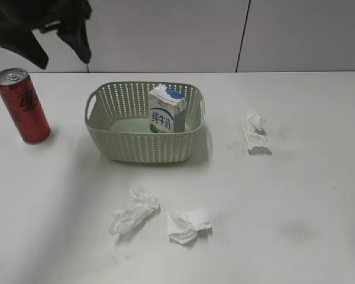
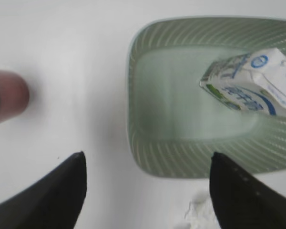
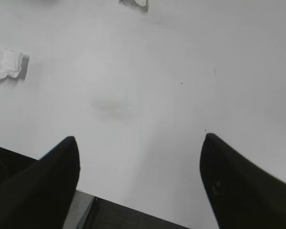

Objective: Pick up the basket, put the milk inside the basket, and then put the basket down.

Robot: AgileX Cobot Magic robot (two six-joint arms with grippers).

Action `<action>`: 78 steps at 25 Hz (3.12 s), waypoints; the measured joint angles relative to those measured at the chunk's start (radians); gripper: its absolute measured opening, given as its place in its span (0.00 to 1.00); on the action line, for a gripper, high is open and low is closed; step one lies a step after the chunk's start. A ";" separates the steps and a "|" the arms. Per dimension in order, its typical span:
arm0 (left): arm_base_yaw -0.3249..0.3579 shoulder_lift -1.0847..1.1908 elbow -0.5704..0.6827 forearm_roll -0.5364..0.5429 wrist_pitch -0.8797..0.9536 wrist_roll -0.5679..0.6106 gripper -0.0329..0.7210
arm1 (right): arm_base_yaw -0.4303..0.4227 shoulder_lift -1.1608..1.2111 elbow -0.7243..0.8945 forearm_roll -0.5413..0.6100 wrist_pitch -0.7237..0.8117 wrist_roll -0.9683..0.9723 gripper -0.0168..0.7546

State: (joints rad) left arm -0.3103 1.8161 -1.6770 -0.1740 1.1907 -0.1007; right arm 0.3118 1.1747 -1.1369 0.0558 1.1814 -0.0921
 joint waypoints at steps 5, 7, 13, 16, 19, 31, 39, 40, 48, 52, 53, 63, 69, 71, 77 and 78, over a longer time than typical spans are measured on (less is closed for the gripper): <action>-0.042 -0.207 0.024 0.083 0.019 0.006 0.83 | 0.000 -0.194 0.152 0.011 -0.031 0.013 0.79; -0.068 -0.299 0.064 0.090 0.020 0.006 0.83 | 0.000 -0.301 0.232 0.011 -0.058 0.019 0.79; -0.108 -0.613 0.361 0.095 0.025 0.007 0.83 | 0.000 -0.620 0.488 0.010 -0.145 0.046 0.79; -0.108 -0.783 0.563 0.116 0.027 0.007 0.82 | 0.000 -0.764 0.593 0.010 -0.149 0.049 0.79; -0.108 -0.978 0.759 0.148 0.030 0.016 0.82 | 0.000 -0.886 0.675 0.009 -0.153 0.050 0.79; -0.108 -1.539 1.165 0.157 -0.124 0.180 0.82 | 0.000 -1.020 0.716 0.008 -0.233 0.050 0.79; -0.108 -1.547 1.166 0.131 -0.133 0.214 0.82 | 0.000 -1.020 0.716 0.008 -0.235 0.051 0.78; -0.108 -1.547 1.166 0.131 -0.133 0.216 0.82 | 0.000 -1.020 0.716 0.008 -0.235 0.051 0.78; -0.108 -1.547 1.166 0.131 -0.133 0.216 0.81 | 0.000 -1.020 0.716 0.009 -0.235 0.051 0.78; -0.074 -1.549 1.166 0.129 -0.133 0.216 0.80 | -0.004 -1.020 0.716 0.010 -0.235 0.050 0.78; -0.048 -1.549 1.166 0.128 -0.133 0.216 0.80 | -0.010 -1.021 0.716 0.010 -0.235 0.050 0.78; 0.227 -1.642 1.166 0.127 -0.137 0.216 0.74 | -0.229 -1.150 0.716 0.011 -0.236 0.051 0.78; 0.243 -1.791 1.166 0.126 -0.139 0.216 0.73 | -0.276 -1.180 0.717 0.012 -0.236 0.051 0.78; 0.243 -1.816 1.166 0.126 -0.139 0.216 0.72 | -0.276 -1.180 0.717 0.012 -0.236 0.051 0.78; 0.243 -1.821 1.168 0.124 -0.141 0.216 0.69 | -0.276 -1.180 0.717 0.017 -0.236 0.051 0.77; 0.243 -1.821 1.168 0.124 -0.141 0.216 0.68 | -0.276 -1.180 0.717 0.017 -0.236 0.051 0.77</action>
State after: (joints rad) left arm -0.0677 -0.0049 -0.5093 -0.0496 1.0500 0.1157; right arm 0.0359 -0.0050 -0.4203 0.0729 0.9456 -0.0406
